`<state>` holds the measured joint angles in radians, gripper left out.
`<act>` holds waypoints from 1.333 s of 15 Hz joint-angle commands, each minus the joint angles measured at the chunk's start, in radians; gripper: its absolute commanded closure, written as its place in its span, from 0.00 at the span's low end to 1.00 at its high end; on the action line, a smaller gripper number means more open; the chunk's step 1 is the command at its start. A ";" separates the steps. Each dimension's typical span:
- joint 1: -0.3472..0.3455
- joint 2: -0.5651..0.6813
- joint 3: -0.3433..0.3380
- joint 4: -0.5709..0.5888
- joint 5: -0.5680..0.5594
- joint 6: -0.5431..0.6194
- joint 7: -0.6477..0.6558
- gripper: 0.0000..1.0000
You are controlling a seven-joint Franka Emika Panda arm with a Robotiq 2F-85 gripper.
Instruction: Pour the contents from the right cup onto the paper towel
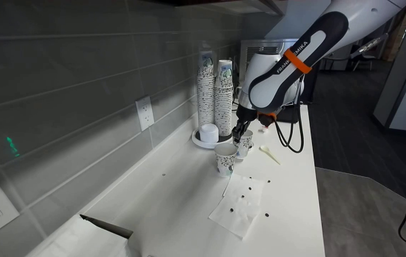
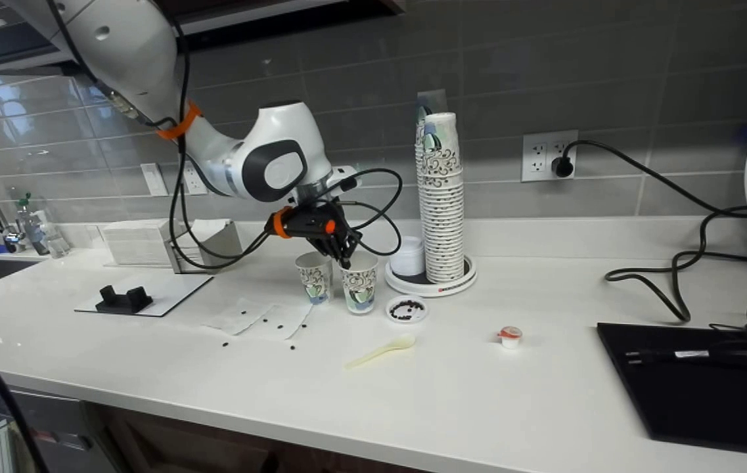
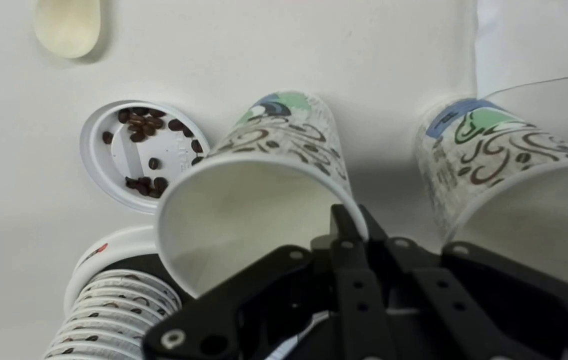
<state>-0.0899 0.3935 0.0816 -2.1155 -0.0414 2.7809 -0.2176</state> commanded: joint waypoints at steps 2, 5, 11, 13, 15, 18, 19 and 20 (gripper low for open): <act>0.002 0.051 0.001 0.036 0.013 0.044 -0.011 0.99; -0.001 0.054 0.006 0.037 0.014 0.048 -0.013 0.70; 0.005 -0.021 0.007 -0.011 0.011 0.039 -0.006 0.31; 0.015 -0.078 -0.004 -0.041 0.007 0.002 0.016 0.16; 0.017 -0.148 -0.013 -0.087 0.006 -0.027 0.027 0.02; 0.016 -0.272 -0.027 -0.171 0.012 -0.152 0.026 0.00; 0.006 -0.313 -0.017 -0.205 0.040 -0.189 -0.016 0.00; 0.000 -0.366 -0.010 -0.258 0.076 -0.210 -0.060 0.00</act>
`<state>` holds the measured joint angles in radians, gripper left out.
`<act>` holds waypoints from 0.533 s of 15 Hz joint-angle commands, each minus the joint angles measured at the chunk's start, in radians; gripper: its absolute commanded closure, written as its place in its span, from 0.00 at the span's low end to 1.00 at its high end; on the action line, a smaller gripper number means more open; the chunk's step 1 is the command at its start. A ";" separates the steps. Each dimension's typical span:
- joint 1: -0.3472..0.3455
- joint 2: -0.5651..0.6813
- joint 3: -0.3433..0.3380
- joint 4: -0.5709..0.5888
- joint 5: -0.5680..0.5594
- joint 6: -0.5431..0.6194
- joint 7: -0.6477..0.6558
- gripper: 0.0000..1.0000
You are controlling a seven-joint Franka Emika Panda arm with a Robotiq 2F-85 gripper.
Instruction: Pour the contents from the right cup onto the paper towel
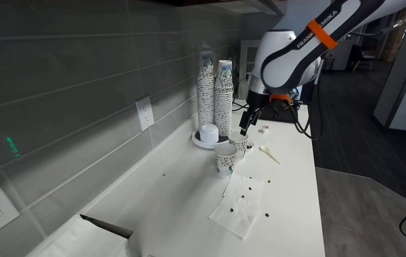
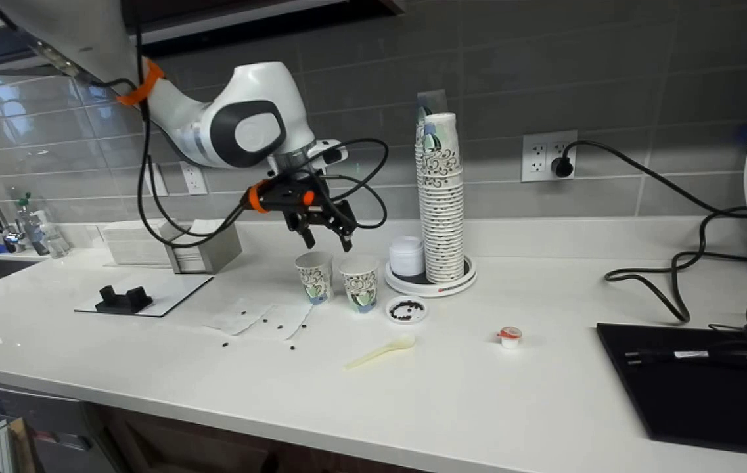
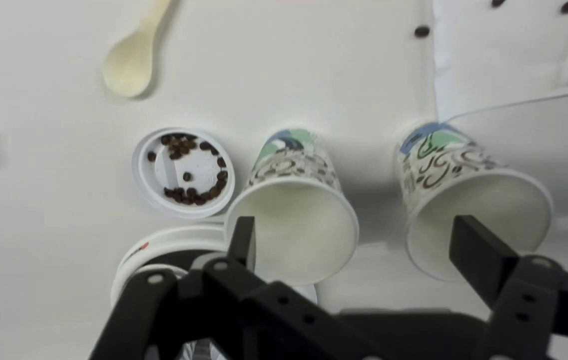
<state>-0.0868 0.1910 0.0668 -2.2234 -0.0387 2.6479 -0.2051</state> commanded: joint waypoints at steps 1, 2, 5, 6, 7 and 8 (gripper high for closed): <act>0.001 -0.208 0.003 -0.194 0.104 -0.104 -0.106 0.00; 0.011 -0.260 -0.001 -0.251 0.135 -0.113 -0.139 0.00; 0.053 -0.425 -0.019 -0.405 0.141 -0.118 -0.065 0.00; 0.070 -0.479 -0.018 -0.452 0.151 -0.106 -0.049 0.00; 0.088 -0.532 -0.015 -0.495 0.159 -0.075 -0.019 0.00; 0.105 -0.586 -0.014 -0.530 0.162 -0.057 0.009 0.00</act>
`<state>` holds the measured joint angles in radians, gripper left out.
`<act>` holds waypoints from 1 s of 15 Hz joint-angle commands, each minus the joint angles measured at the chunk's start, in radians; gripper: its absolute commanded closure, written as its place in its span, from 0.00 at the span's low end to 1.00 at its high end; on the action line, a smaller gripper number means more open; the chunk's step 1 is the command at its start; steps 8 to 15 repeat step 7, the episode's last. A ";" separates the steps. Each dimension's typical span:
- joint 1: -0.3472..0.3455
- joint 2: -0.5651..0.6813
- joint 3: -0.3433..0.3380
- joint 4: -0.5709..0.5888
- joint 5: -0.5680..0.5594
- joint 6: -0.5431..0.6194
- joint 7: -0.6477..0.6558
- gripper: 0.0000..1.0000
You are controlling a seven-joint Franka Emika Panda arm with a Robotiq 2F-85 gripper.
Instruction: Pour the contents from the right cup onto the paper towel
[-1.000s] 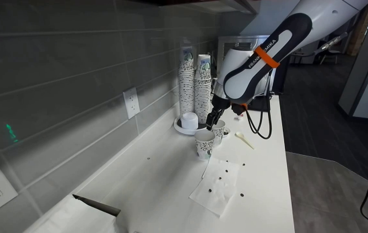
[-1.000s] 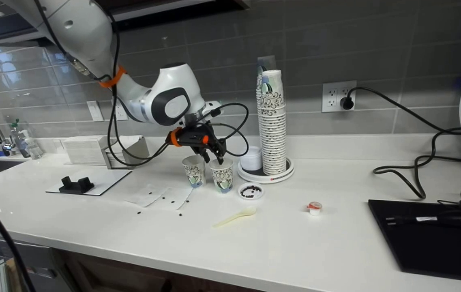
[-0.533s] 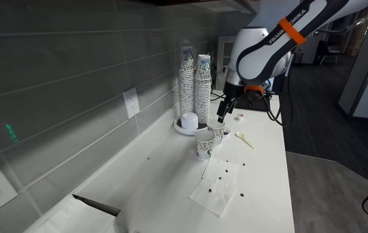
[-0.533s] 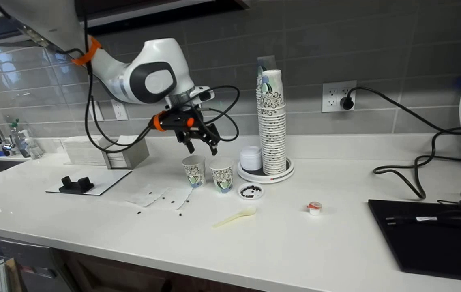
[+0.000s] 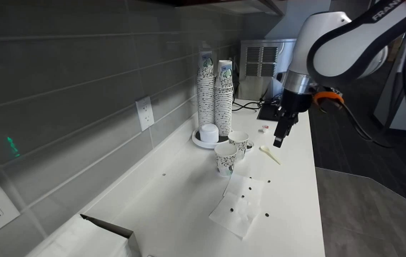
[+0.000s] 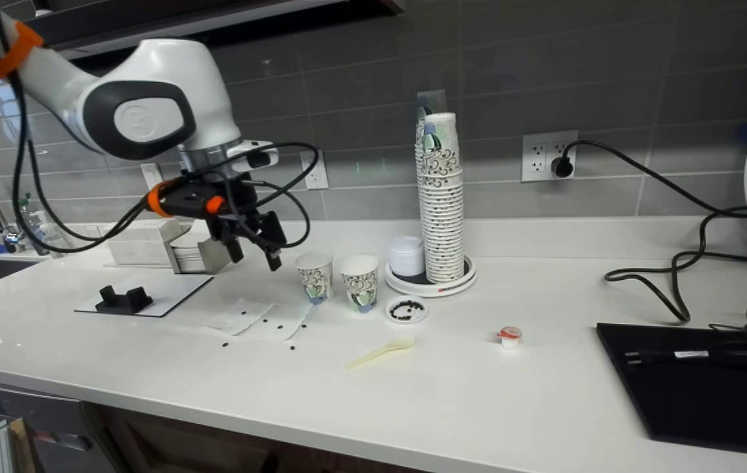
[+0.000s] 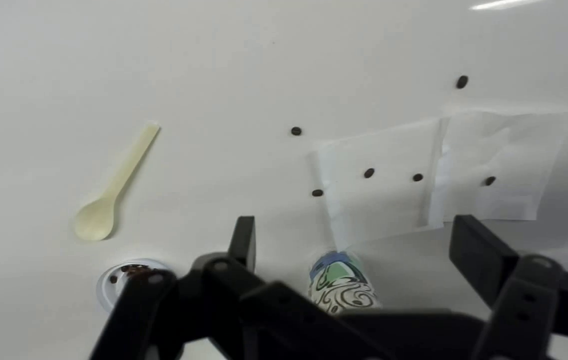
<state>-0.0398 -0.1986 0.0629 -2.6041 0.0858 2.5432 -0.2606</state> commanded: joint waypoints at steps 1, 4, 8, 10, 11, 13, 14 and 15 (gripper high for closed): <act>0.072 -0.251 -0.005 -0.178 0.028 0.059 0.097 0.00; 0.090 -0.216 -0.022 -0.137 -0.020 0.032 0.105 0.00; 0.098 -0.317 -0.020 -0.177 -0.026 0.013 0.113 0.00; 0.098 -0.317 -0.020 -0.177 -0.026 0.013 0.113 0.00; 0.098 -0.317 -0.020 -0.177 -0.026 0.013 0.113 0.00; 0.098 -0.317 -0.020 -0.177 -0.026 0.013 0.113 0.00; 0.098 -0.317 -0.020 -0.177 -0.026 0.013 0.113 0.00; 0.098 -0.317 -0.020 -0.177 -0.026 0.013 0.113 0.00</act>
